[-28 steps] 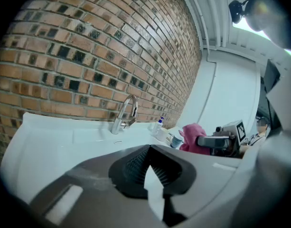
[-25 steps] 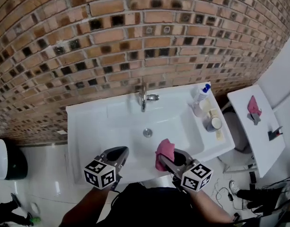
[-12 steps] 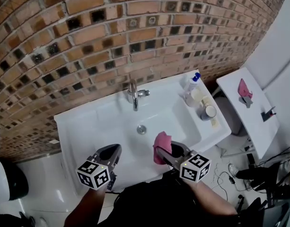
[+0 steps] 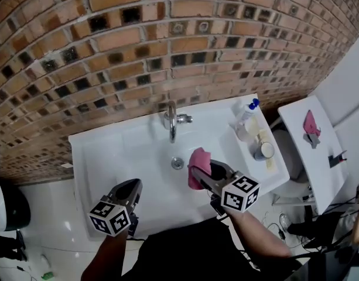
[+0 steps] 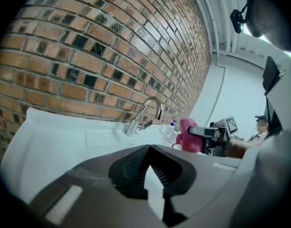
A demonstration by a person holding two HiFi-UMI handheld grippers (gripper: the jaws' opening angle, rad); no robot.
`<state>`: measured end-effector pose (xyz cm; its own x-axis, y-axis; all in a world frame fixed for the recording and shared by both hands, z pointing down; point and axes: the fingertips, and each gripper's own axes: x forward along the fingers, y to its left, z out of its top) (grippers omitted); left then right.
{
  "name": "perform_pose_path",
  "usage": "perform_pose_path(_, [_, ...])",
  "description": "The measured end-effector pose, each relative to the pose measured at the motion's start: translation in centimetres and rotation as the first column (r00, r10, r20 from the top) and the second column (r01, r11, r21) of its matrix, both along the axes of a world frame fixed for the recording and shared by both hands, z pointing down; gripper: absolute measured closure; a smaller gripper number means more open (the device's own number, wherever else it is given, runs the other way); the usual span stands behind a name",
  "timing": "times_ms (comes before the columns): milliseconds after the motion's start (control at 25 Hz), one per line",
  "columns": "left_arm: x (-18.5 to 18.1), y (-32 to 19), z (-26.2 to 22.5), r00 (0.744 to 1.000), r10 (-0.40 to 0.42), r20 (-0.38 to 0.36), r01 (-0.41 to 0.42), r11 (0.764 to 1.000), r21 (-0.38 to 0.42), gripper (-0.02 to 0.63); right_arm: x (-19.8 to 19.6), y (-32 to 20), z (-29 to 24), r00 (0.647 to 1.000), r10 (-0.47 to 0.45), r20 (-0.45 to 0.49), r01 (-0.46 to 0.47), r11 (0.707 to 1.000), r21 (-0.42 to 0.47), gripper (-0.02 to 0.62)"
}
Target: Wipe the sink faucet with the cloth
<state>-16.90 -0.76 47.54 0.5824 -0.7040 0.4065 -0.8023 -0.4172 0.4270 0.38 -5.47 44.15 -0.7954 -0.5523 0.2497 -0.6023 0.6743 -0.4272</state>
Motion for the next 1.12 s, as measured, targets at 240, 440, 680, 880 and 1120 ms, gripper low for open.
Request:
perform_pose_path(240, [0.9, -1.7, 1.4, 0.997, -0.075, 0.0, 0.075, 0.996, -0.04, 0.6, 1.6, -4.6, 1.4, 1.0, -0.03, -0.006, 0.03, 0.999, -0.021, 0.454])
perform_pose_path(440, [2.5, -3.5, 2.6, 0.995, -0.1, 0.016, 0.101, 0.993, -0.066, 0.6, 3.4, -9.0, 5.0, 0.999, -0.025, -0.024, 0.024, 0.997, -0.074, 0.454])
perform_pose_path(680, [3.8, -5.0, 4.0, 0.994, -0.097, 0.049, 0.102, 0.987, -0.122, 0.6, 4.7, -14.6, 8.7, 0.997, -0.029, -0.065, 0.023, 0.996, -0.087, 0.454])
perform_pose_path(880, [4.1, -6.6, 4.6, 0.993, -0.101, 0.069, 0.11, 0.983, -0.147, 0.6, 4.7, -19.3, 10.6, 0.991, -0.084, -0.1, 0.077, 0.995, -0.07, 0.456])
perform_pose_path(1120, [4.2, -7.6, 5.2, 0.991, -0.112, 0.078, 0.124, 0.976, -0.18, 0.6, 3.6, -22.4, 13.8, 0.98, -0.151, -0.127, 0.137, 0.984, -0.116, 0.456])
